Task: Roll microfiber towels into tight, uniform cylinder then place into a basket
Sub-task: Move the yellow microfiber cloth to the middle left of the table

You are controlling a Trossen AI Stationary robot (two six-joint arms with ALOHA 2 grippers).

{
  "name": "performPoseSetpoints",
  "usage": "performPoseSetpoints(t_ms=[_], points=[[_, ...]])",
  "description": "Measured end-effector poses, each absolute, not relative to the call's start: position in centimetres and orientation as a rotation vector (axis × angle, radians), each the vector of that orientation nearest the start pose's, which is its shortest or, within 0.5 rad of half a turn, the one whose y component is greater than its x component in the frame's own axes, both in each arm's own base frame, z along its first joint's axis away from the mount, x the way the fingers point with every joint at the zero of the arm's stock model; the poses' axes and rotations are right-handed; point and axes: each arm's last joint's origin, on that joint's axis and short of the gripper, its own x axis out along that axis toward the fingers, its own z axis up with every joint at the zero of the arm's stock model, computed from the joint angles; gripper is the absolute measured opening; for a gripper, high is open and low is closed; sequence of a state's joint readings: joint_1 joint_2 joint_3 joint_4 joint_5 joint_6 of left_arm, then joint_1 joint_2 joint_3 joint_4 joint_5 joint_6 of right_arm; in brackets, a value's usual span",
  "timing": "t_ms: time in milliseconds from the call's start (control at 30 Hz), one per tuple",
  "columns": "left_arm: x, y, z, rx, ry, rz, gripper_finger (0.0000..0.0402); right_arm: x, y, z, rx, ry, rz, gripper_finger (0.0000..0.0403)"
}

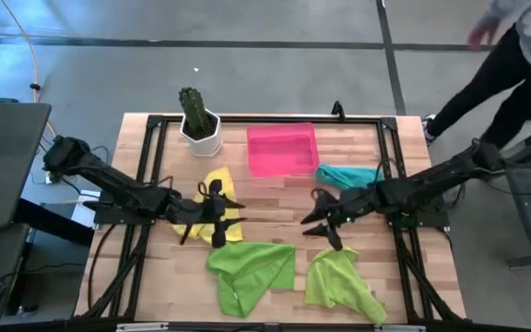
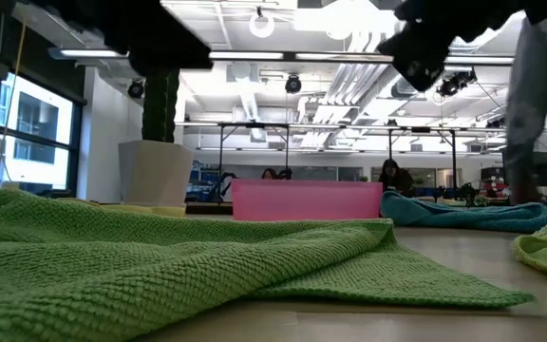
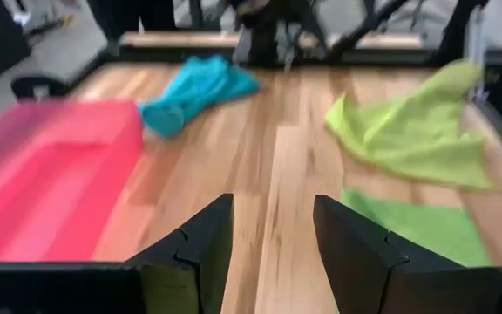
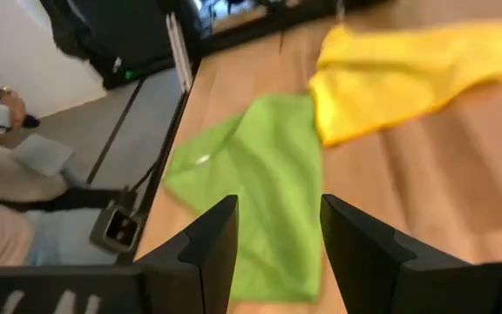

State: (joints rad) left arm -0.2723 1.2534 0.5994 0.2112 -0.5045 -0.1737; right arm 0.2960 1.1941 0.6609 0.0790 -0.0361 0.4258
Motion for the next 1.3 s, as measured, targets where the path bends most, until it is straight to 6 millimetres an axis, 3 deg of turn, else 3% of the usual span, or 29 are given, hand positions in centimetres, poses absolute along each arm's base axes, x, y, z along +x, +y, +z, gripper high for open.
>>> performPoseSetpoints(t_ms=[467, 633, 833, 1033, 1167, 1300], points=[[26.9, -6.6, 16.3, -0.247, 0.528, 0.208, 0.0149, 22.8, 13.2, 19.1, 0.692, 0.954, 0.382, 0.0157], [27.3, -6.8, 15.7, -0.273, 0.524, 0.208, 0.0149, 22.5, 14.9, 16.9, 0.764, 1.125, 0.372, 0.0157], [27.4, -6.8, 15.9, -0.281, 0.502, 0.203, 0.0149, 22.4, 15.4, 14.4, 0.733, 1.256, 0.329, 0.0157], [26.9, -6.5, 15.2, -0.142, 0.588, 0.229, 0.0149, 22.3, 15.4, 14.7, 0.692, 1.230, 0.368, 0.0157], [25.9, -4.9, 14.0, -0.054, 0.728, 0.392, 0.0149, 22.3, 15.3, 15.3, 0.659, 1.190, 0.387, 0.0157], [24.8, -3.1, 12.9, -0.104, 0.871, 0.524, 0.0149, 22.4, 15.2, 15.2, 0.644, 1.172, 0.364, 0.0157]])
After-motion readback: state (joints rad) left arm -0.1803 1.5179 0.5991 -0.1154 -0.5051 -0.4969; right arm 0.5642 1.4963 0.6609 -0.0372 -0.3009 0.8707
